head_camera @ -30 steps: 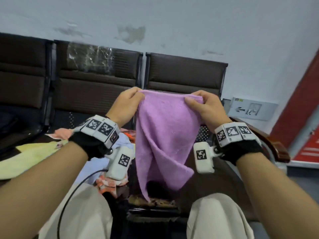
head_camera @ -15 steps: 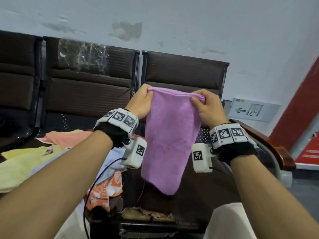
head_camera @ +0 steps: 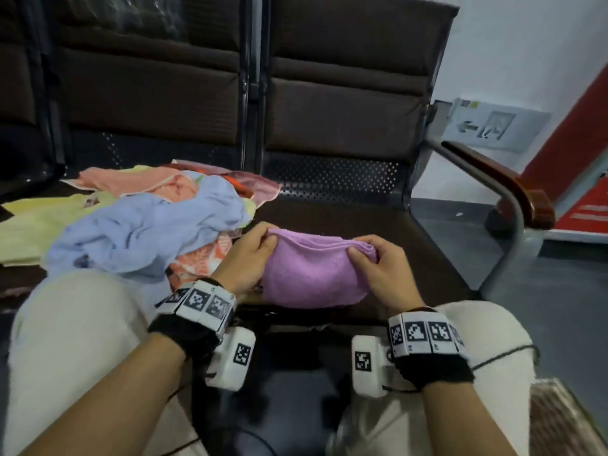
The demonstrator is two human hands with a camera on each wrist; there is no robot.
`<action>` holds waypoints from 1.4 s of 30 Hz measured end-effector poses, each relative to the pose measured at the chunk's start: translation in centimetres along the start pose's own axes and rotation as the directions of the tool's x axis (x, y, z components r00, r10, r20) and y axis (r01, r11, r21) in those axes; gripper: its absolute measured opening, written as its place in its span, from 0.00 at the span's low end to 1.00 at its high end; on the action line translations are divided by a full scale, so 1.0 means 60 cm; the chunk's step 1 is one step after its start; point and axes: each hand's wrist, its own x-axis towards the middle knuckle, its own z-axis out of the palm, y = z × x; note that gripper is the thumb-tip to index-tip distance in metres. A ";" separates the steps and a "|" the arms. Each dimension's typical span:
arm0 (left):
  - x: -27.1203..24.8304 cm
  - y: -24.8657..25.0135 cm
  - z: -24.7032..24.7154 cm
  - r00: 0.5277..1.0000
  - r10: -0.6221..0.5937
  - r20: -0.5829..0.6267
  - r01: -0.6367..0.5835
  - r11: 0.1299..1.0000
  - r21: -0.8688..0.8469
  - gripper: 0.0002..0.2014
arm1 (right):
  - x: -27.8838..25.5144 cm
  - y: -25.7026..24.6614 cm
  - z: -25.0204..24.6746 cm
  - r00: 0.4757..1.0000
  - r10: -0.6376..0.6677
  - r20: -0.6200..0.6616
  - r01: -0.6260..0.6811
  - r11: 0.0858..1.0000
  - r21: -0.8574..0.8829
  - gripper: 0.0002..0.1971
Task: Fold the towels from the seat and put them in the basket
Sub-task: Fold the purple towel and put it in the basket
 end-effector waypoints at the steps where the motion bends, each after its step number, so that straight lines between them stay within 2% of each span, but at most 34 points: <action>1: -0.008 -0.013 0.003 0.999 -0.019 0.038 0.018 0.999 0.037 0.08 | -0.007 0.012 0.002 1.000 0.025 0.017 -0.024 0.999 -0.021 0.03; 4: -0.010 -0.038 0.011 0.992 -0.079 0.098 0.063 0.986 0.153 0.09 | -0.006 0.038 0.010 0.993 0.089 0.081 -0.082 0.992 -0.095 0.05; 7: 0.010 -0.052 0.020 0.995 -0.075 0.070 0.058 0.973 0.221 0.10 | 0.020 0.052 0.026 0.981 0.134 0.140 -0.113 0.983 -0.145 0.06; 15: 0.155 -0.098 0.045 0.997 -0.081 -0.019 0.083 0.979 0.185 0.10 | 0.169 0.108 0.041 0.975 0.198 0.096 -0.174 0.960 -0.217 0.02; 18: 0.211 -0.120 0.058 0.990 -0.142 0.025 0.131 0.958 0.255 0.11 | 0.221 0.136 0.051 0.962 0.259 0.084 -0.227 0.933 -0.279 0.07; 20: 0.234 -0.138 0.067 0.972 -0.229 0.045 0.205 0.929 0.309 0.12 | 0.236 0.147 0.058 0.941 0.319 0.113 -0.264 0.902 -0.343 0.10; 22: 0.241 -0.156 0.074 0.936 -0.339 0.091 0.285 0.886 0.366 0.12 | 0.239 0.156 0.062 0.933 0.315 0.176 -0.195 0.850 -0.490 0.13; 24: 0.238 -0.169 0.076 0.898 -0.416 0.143 0.331 0.854 0.401 0.19 | 0.231 0.151 0.060 0.927 0.240 0.289 -0.015 0.792 -0.610 0.11; 26: 0.230 -0.172 0.074 0.893 -0.424 0.155 0.342 0.860 0.379 0.28 | 0.219 0.134 0.052 0.868 0.200 0.454 0.116 0.808 -0.578 0.07; 28: 0.217 -0.166 0.071 0.917 -0.373 0.142 0.299 0.877 0.376 0.33 | 0.201 0.117 0.045 0.754 0.248 0.608 0.165 0.824 -0.542 0.10; 30: 0.196 -0.152 0.065 0.953 -0.277 0.119 0.211 0.894 0.395 0.31 | 0.176 0.106 0.044 0.645 0.312 0.697 0.225 0.795 -0.564 0.21; 32: 0.167 -0.135 0.061 0.982 -0.135 0.132 0.075 0.922 0.380 0.20 | 0.148 0.102 0.046 0.594 0.364 0.717 0.303 0.725 -0.619 0.35; 33: 0.149 -0.126 0.061 0.984 -0.079 0.160 0.016 0.933 0.359 0.13 | 0.133 0.102 0.049 0.601 0.364 0.711 0.357 0.674 -0.647 0.37; 34: 0.132 -0.117 0.062 0.978 -0.046 0.202 -0.026 0.940 0.340 0.09 | 0.121 0.101 0.054 0.633 0.329 0.701 0.416 0.619 -0.666 0.35; 35: 0.113 -0.110 0.064 0.967 -0.029 0.254 -0.059 0.942 0.331 0.07 | 0.113 0.099 0.057 0.670 0.273 0.690 0.469 0.565 -0.679 0.30; 37: 0.087 -0.105 0.069 0.925 -0.034 0.378 -0.117 0.922 0.368 0.13 | 0.108 0.091 0.063 0.723 0.208 0.659 0.494 0.512 -0.703 0.25; 38: 0.079 -0.106 0.069 0.901 -0.053 0.430 -0.145 0.899 0.414 0.18 | 0.108 0.089 0.063 0.741 0.201 0.641 0.468 0.530 -0.707 0.24; 40: 0.067 -0.105 0.060 0.865 -0.096 0.493 -0.213 0.819 0.533 0.24 | 0.103 0.081 0.051 0.769 0.221 0.599 0.360 0.625 -0.692 0.24; 42: 0.060 -0.101 0.050 0.853 -0.086 0.515 -0.301 0.725 0.620 0.21 | 0.096 0.079 0.036 0.806 0.210 0.553 0.245 0.733 -0.635 0.23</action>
